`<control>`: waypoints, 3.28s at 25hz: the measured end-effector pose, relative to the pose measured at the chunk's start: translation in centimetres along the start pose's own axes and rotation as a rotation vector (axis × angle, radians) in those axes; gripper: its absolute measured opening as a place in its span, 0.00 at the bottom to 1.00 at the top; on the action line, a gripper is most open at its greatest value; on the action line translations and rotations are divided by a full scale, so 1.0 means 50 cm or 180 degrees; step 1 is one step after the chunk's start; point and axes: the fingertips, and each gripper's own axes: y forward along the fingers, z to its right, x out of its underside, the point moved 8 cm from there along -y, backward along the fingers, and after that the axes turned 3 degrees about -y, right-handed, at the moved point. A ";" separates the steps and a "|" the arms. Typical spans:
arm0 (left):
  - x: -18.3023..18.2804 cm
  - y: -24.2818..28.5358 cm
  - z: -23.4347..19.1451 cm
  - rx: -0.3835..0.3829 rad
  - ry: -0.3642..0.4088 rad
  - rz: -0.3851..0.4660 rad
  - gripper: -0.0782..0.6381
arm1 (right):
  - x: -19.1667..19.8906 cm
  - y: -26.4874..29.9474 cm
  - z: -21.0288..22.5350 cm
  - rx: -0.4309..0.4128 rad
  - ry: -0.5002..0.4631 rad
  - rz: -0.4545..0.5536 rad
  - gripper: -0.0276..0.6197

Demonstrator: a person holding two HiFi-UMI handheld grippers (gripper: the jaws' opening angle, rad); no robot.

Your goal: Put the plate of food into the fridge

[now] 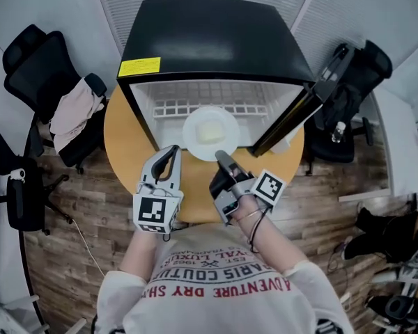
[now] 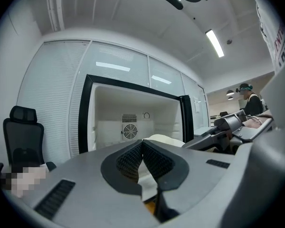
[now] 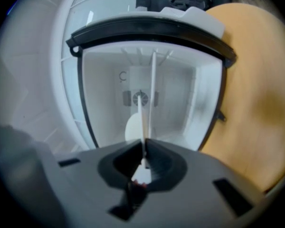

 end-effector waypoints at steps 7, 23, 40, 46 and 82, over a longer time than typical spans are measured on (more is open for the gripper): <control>-0.004 0.034 -0.029 -0.0172 0.0022 -0.0028 0.15 | -0.036 0.063 0.000 0.0079 0.0009 -0.0113 0.10; 0.004 0.100 -0.076 -0.0254 -0.0015 -0.0111 0.15 | -0.085 0.164 0.007 0.0139 0.0097 -0.0059 0.10; 0.025 0.134 -0.092 -0.0172 -0.0122 -0.0207 0.15 | -0.103 0.206 0.005 0.0114 -0.0066 0.0109 0.13; 0.029 0.139 -0.090 -0.0130 -0.0138 -0.0223 0.15 | -0.105 0.207 0.008 0.0093 -0.0090 0.0116 0.14; 0.029 0.099 -0.018 0.0067 -0.0076 -0.0243 0.16 | -0.049 0.063 -0.121 -0.0132 -0.4704 0.0144 0.09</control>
